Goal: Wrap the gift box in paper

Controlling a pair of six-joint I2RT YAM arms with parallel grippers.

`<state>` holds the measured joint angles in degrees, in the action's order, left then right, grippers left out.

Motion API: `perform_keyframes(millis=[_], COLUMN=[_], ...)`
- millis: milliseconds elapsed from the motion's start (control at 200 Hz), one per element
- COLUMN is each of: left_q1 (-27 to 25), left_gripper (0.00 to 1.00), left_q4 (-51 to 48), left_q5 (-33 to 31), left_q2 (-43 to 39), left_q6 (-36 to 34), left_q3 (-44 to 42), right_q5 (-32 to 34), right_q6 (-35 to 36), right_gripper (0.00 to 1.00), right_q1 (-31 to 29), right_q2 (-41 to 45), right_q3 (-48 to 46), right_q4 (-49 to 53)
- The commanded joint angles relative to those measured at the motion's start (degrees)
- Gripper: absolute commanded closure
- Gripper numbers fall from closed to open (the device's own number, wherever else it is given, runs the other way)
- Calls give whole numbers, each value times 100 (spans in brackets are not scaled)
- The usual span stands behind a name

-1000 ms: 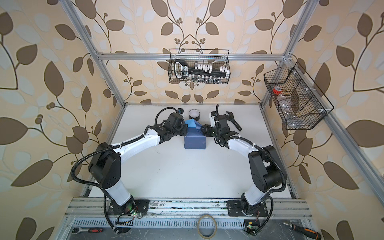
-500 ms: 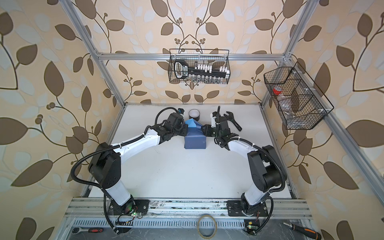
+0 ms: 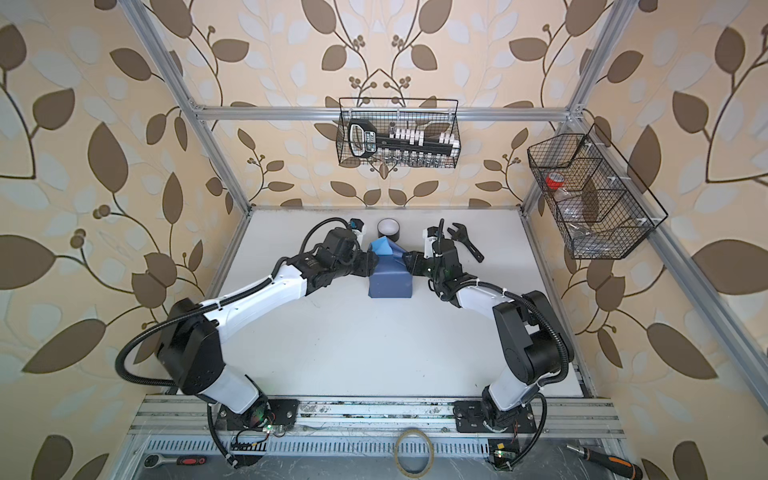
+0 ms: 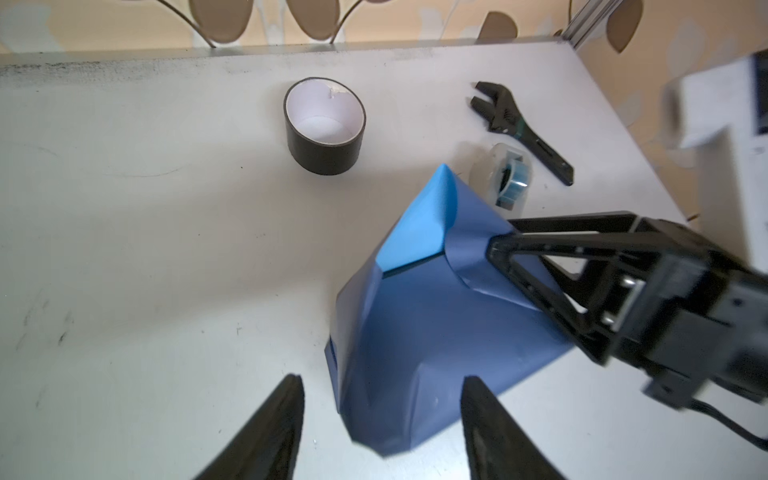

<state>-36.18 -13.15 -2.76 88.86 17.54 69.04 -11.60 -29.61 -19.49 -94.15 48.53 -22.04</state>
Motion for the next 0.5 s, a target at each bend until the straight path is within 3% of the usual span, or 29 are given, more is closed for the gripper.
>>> perform_keyframes(millis=[0,75,190,345,495], left_q1=[201,515,936,973,956], left_gripper=[35,38,49,64,69], left_q4=[372,478,307,11,89], left_q5=[363,453,610,824,1255], left_q2=[-882,-1112,-950,-204,281], left_q6=[296,557,687,481,466], left_q3=[-455,-750,-691,-70,180], right_q5=[21,6,-8,-22,-1], right_q6=[38,51,41,38,60], right_gripper=[55,56,56,56,56], right_q1=[-12,-14,-23,-30,-29], right_q2=[-66,-63,-42,-38,2], right_q3=[-210,-204,-198,-170,-168], right_q4=[408,409,395,411,442])
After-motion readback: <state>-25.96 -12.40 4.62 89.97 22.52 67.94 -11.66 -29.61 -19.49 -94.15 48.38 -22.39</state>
